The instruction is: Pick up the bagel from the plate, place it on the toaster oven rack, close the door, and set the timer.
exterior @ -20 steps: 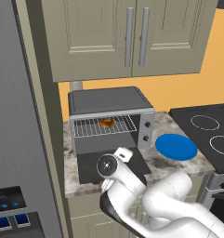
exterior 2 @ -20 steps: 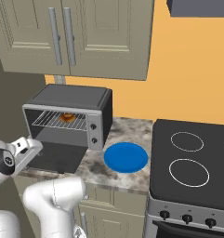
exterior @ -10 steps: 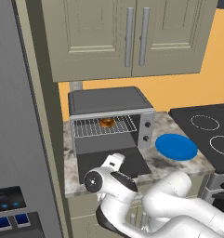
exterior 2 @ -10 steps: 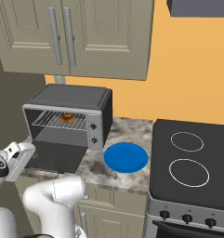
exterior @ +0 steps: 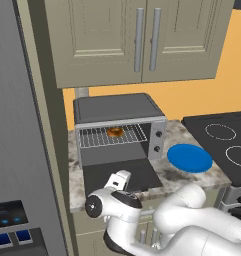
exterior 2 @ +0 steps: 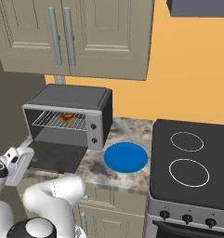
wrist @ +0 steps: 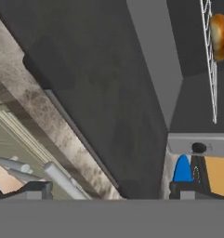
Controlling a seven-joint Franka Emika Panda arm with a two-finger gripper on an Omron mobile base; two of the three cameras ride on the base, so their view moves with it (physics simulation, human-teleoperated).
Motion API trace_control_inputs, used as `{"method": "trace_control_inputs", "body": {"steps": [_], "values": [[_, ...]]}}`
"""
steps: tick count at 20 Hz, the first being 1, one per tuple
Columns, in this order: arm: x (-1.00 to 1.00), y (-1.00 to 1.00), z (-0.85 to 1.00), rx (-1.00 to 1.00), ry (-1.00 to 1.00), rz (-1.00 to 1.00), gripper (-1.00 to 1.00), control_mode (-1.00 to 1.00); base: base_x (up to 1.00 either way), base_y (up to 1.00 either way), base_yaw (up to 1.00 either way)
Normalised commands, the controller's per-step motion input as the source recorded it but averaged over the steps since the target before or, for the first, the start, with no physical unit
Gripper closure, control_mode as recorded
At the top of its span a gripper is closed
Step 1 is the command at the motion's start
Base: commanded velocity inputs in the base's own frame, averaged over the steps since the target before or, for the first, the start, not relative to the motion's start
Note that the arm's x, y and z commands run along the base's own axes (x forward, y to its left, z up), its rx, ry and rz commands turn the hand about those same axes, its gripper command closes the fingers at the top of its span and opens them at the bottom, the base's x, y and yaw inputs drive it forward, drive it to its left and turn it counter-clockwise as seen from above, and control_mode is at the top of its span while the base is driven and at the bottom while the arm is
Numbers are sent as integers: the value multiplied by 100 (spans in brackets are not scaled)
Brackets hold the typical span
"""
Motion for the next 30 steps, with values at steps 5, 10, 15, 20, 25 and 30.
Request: {"method": "trace_control_inputs", "body": {"steps": [5,10,15,20,25,30], "values": [[8,3,-18,-5,-8,0,-100,-100,0,0,0],[3,6,-2,-4,-11,0,-100,-100,0,0,0],[0,9,0,-6,-11,0,-100,-100,0,0,0],[0,3,-8,-10,-6,0,-100,-100,0,0,0],[7,5,-3,-8,-2,0,-100,-100,0,0,0],[18,11,-3,-6,-1,0,-100,-100,0,0,0]]}}
